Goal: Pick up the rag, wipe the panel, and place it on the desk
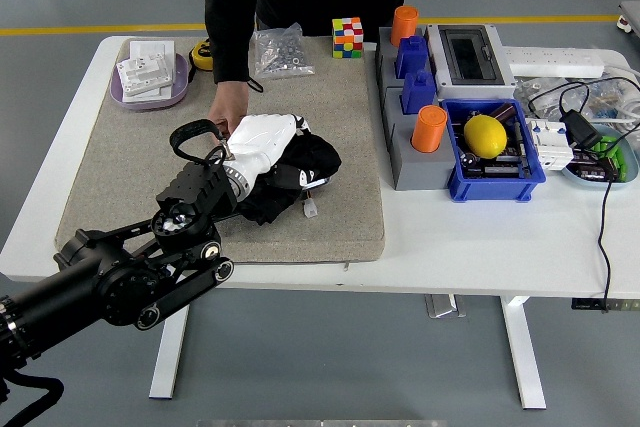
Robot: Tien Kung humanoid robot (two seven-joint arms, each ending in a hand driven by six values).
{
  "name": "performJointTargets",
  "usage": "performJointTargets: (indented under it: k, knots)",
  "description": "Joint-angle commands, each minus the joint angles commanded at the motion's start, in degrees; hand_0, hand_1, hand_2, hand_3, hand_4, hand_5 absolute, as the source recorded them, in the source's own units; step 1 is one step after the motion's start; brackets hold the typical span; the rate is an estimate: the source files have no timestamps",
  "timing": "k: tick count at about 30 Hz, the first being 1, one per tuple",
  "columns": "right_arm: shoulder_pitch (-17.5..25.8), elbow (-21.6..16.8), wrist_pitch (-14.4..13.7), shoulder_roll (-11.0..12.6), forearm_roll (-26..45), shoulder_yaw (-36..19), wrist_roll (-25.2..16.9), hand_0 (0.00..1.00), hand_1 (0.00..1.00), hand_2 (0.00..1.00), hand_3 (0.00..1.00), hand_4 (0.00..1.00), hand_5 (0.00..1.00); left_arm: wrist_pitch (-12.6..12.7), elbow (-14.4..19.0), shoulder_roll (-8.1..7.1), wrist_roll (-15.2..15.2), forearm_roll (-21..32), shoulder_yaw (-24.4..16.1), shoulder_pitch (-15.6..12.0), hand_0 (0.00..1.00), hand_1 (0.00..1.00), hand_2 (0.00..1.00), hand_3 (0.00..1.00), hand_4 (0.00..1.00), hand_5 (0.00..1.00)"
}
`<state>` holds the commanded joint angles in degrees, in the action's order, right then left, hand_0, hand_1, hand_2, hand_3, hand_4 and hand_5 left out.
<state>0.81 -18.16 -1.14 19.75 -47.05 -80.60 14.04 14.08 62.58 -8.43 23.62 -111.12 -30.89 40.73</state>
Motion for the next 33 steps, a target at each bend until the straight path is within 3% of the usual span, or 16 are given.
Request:
performJointTargets:
  k: [13,26,33]
  knots:
    - [0.6,0.1,-0.2,0.0,-0.4,-1.5,-0.1,0.687,0.461,0.644,0.622,0.998,0.697,-0.3,2.1,-2.87,0.2,-2.3,-2.9,-2.7,0.222,0.080,0.402,0.270,0.002,0.002]
    - [1.2,0.4,-0.3,0.1,-1.0,-3.6,0.0,0.687,0.461,0.644,0.623,0.998,0.697,-0.5,7.7,-8.47,0.4,-4.8,-6.0,-6.4,0.221,0.077,0.400,0.267,0.002,0.002]
    - [1.3,0.4,-0.6,0.2,-1.0,-3.8,0.1,0.687,0.462,0.644,0.623,0.998,0.698,-0.6,9.6,-10.75,0.5,-5.2,-6.2,-8.1,0.221,0.077,0.399,0.267,0.002,0.002]
